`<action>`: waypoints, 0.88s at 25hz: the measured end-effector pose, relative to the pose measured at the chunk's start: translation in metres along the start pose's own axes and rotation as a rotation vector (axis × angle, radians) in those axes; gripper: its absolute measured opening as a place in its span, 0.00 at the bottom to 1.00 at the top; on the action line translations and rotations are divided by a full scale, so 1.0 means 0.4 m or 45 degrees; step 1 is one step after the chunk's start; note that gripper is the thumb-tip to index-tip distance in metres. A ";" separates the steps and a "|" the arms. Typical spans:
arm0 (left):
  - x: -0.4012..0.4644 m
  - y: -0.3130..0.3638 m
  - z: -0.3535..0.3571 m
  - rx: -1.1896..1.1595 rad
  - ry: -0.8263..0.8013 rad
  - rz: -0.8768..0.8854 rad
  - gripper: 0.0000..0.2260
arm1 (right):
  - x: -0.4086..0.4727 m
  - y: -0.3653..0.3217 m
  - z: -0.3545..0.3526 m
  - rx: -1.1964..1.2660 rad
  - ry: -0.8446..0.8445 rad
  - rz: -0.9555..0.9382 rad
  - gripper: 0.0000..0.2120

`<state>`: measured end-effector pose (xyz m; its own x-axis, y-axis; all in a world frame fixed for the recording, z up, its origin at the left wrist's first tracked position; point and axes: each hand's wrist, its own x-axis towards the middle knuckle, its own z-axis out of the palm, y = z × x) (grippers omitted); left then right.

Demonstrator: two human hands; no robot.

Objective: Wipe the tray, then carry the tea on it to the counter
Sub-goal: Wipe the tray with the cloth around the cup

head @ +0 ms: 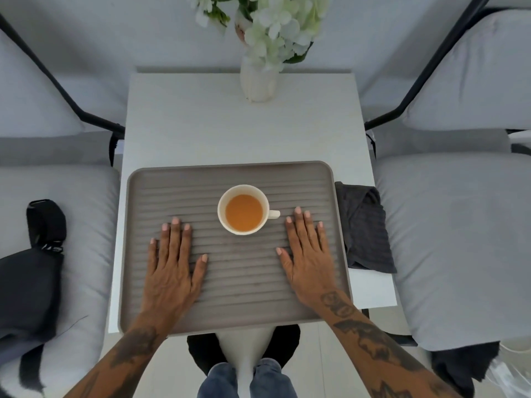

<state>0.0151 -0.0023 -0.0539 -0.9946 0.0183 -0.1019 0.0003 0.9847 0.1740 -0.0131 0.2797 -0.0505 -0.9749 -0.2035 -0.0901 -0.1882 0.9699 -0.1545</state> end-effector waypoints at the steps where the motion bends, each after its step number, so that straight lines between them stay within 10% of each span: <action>1: 0.001 -0.002 0.002 0.003 0.006 0.001 0.32 | 0.001 0.001 0.001 -0.001 0.007 0.000 0.30; 12: 0.006 0.002 -0.043 -0.134 -0.047 -0.034 0.31 | 0.004 -0.003 -0.026 0.117 -0.053 0.005 0.30; 15: 0.023 0.040 -0.152 -0.391 0.268 -0.134 0.22 | -0.006 0.020 -0.090 0.329 0.086 0.051 0.25; 18: 0.079 0.169 -0.278 -0.424 0.581 0.063 0.12 | -0.017 0.103 -0.170 0.523 0.368 0.257 0.16; 22: 0.217 0.446 -0.312 -0.536 0.459 0.523 0.06 | 0.038 0.256 -0.226 0.442 0.355 0.410 0.14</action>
<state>-0.0842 0.1534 0.0904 -0.8948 0.2450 0.3731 0.4168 0.7581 0.5016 -0.0579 0.3881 0.0211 -0.9802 0.1850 0.0706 0.1289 0.8668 -0.4818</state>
